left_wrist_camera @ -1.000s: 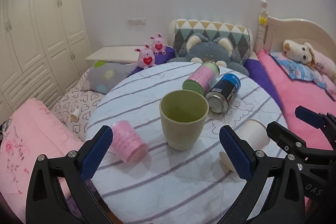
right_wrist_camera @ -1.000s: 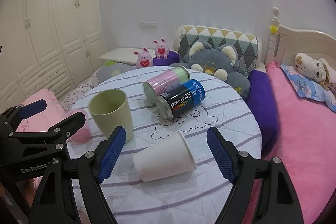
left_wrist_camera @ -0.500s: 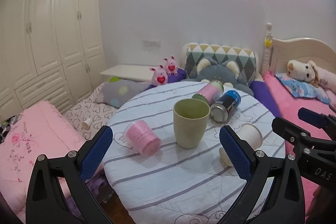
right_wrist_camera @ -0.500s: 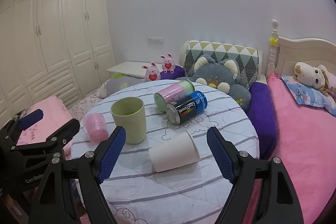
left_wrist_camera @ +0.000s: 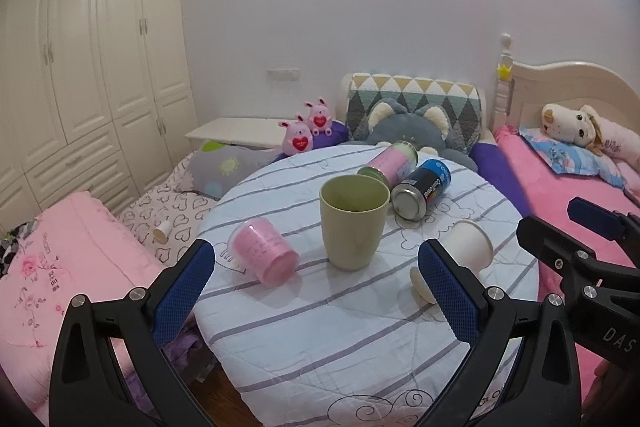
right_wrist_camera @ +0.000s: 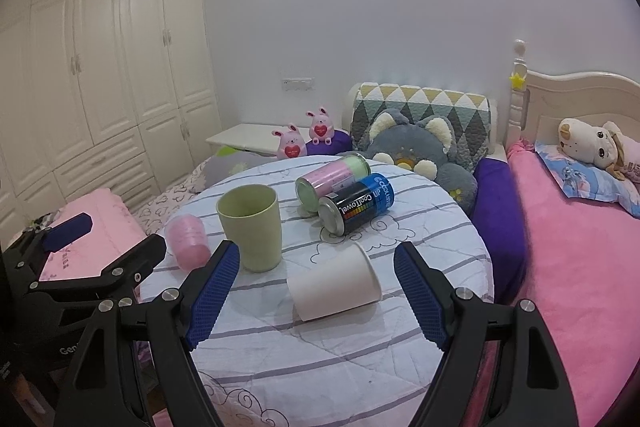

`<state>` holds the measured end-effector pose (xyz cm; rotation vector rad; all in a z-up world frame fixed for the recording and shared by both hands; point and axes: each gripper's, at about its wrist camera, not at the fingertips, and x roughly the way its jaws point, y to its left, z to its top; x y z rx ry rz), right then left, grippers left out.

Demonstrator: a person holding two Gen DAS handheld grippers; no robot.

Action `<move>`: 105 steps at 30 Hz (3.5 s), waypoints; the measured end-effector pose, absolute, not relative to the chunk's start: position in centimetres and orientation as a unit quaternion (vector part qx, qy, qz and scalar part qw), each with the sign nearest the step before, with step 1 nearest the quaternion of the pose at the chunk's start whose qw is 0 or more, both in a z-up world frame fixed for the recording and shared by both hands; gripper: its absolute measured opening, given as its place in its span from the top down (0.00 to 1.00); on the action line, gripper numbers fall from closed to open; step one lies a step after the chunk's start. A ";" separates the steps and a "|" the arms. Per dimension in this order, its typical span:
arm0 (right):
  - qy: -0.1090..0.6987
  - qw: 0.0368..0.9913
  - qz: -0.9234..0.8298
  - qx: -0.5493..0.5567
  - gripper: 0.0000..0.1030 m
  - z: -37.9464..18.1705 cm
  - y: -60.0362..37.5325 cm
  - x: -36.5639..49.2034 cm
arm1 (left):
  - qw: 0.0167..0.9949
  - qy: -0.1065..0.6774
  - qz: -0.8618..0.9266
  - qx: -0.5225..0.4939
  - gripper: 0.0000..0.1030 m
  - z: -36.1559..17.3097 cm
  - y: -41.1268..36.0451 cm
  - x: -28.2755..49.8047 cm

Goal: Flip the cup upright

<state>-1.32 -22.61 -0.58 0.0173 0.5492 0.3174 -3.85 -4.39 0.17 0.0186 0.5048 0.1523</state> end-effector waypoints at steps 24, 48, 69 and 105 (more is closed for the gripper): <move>0.254 0.955 0.155 0.011 0.21 -0.2 -23.0 -1.6 | 0.969 0.241 0.063 0.005 0.00 0.3 -4.9 -3.7; 0.262 0.950 0.168 0.010 0.21 -0.1 -22.4 -1.4 | 0.967 0.246 0.065 0.017 0.00 -0.4 -4.7 -3.0; 0.272 0.948 0.167 0.010 0.21 -0.4 -22.1 -0.9 | 0.967 0.246 0.069 0.023 0.00 -0.9 -4.8 -2.8; 0.299 0.940 0.166 0.008 0.21 -1.5 -21.8 1.2 | 0.960 0.273 0.065 0.024 0.00 -2.1 -4.6 -0.6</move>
